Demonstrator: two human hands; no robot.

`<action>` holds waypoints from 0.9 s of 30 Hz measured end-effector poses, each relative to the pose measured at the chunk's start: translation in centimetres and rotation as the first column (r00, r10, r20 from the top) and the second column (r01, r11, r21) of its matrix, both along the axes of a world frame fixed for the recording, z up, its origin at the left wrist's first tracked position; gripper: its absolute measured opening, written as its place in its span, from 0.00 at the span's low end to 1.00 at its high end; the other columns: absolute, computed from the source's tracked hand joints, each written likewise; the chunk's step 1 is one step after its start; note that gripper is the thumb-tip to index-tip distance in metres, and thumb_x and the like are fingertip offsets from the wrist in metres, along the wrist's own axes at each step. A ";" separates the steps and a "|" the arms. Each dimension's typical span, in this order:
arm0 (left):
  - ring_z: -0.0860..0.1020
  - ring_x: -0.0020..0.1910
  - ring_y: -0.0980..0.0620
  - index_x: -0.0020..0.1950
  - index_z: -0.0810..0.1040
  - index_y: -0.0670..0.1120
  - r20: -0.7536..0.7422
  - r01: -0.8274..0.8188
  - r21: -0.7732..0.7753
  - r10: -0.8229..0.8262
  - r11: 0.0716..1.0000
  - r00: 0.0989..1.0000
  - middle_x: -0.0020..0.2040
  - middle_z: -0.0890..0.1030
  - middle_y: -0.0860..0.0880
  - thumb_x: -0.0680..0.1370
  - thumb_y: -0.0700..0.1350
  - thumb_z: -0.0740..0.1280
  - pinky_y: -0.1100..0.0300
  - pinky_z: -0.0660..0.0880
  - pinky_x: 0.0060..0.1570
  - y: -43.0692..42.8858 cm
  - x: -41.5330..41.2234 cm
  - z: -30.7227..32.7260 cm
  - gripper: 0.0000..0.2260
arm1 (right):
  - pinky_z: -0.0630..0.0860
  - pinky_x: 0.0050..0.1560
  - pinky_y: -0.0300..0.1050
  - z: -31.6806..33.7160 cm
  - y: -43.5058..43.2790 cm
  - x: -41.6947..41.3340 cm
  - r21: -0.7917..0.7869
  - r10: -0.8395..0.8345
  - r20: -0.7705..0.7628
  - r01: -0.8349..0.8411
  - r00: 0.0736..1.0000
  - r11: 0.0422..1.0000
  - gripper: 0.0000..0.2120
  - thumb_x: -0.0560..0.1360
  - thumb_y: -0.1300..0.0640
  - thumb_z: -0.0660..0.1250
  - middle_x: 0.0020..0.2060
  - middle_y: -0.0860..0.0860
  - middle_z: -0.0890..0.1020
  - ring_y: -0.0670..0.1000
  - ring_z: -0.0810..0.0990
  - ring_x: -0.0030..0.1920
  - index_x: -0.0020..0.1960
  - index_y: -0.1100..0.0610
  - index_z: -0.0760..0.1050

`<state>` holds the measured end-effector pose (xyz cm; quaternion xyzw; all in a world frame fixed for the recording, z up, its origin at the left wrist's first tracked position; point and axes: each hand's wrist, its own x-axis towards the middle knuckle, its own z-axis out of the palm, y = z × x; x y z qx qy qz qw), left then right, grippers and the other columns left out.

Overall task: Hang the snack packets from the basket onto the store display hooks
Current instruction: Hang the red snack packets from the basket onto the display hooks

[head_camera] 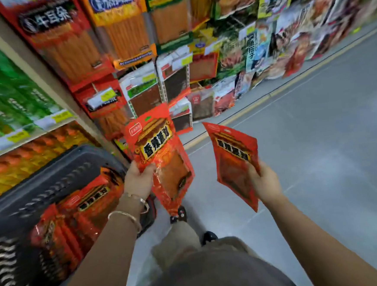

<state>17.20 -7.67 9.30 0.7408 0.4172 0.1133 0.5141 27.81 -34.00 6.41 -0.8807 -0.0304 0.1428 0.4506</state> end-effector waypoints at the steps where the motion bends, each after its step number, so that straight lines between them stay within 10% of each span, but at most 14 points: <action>1: 0.75 0.52 0.51 0.59 0.77 0.44 0.001 0.014 -0.018 -0.014 1.000 1.000 0.50 0.78 0.49 0.77 0.44 0.66 0.67 0.65 0.45 -0.2 1.5 0.3 0.11 | 0.66 0.35 0.31 0.2 -0.1 1.2 0.034 -0.033 -0.013 0.034 0.999 0.999 0.08 0.80 0.57 0.59 0.40 0.49 0.78 0.41 0.78 0.41 0.54 0.57 0.75; 7: 0.70 0.65 0.41 0.68 0.70 0.41 -0.036 0.014 0.000 -0.014 1.000 0.999 0.66 0.73 0.41 0.78 0.58 0.60 0.52 0.65 0.63 0.2 12.0 2.6 0.27 | 0.71 0.38 0.40 2.9 1.7 10.6 0.117 -0.140 0.076 0.131 0.987 0.984 0.13 0.79 0.44 0.57 0.40 0.47 0.80 0.48 0.80 0.42 0.45 0.50 0.76; 16: 0.70 0.65 0.40 0.59 0.76 0.38 0.228 -0.203 0.042 0.188 0.978 0.955 0.58 0.77 0.36 0.80 0.57 0.57 0.55 0.65 0.56 5.0 25.6 10.9 0.23 | 0.69 0.46 0.32 11.7 8.5 26.5 0.260 -0.083 0.415 -0.031 0.906 0.965 0.11 0.81 0.49 0.57 0.44 0.41 0.80 0.44 0.75 0.47 0.55 0.53 0.74; 23: 0.74 0.51 0.45 0.59 0.74 0.42 0.452 -0.304 0.186 0.194 0.934 0.871 0.48 0.76 0.47 0.80 0.49 0.60 0.58 0.64 0.45 8.9 31.1 17.9 0.13 | 0.64 0.40 0.41 19.2 13.9 35.2 0.343 -0.061 0.565 -0.167 0.823 0.924 0.12 0.80 0.48 0.57 0.37 0.45 0.74 0.41 0.71 0.38 0.45 0.53 0.72; 27: 0.70 0.33 0.52 0.40 0.74 0.50 0.533 -0.373 0.191 0.223 0.908 0.816 0.33 0.72 0.54 0.77 0.48 0.64 0.59 0.61 0.38 10.4 33.6 21.9 0.06 | 0.66 0.34 0.37 24.4 16.2 39.7 0.351 -0.046 0.646 -0.243 0.762 0.904 0.13 0.79 0.49 0.59 0.31 0.43 0.73 0.39 0.73 0.33 0.37 0.50 0.70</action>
